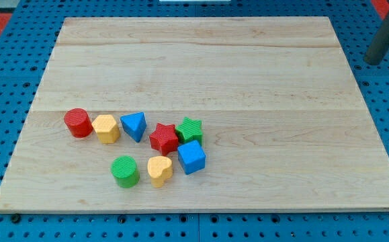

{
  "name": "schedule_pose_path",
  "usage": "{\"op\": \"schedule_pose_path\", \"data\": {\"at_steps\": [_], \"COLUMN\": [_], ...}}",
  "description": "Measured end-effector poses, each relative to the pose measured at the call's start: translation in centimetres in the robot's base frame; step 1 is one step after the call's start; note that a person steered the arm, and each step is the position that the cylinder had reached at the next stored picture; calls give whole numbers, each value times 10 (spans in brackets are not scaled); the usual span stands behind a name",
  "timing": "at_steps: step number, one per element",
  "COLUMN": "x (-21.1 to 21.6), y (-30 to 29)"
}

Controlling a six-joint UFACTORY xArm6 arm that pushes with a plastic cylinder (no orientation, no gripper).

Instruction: Push the blue cube into the green star

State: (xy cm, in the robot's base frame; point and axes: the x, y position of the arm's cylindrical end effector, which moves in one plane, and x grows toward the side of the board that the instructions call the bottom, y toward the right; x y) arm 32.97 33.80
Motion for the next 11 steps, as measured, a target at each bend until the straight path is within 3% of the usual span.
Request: {"op": "schedule_pose_path", "data": {"at_steps": [1,4,5,6,8,10,11], "x": [0,222,245,237,264,165,164], "y": [0,-130,-207,-313,-344,-338,-389]}}
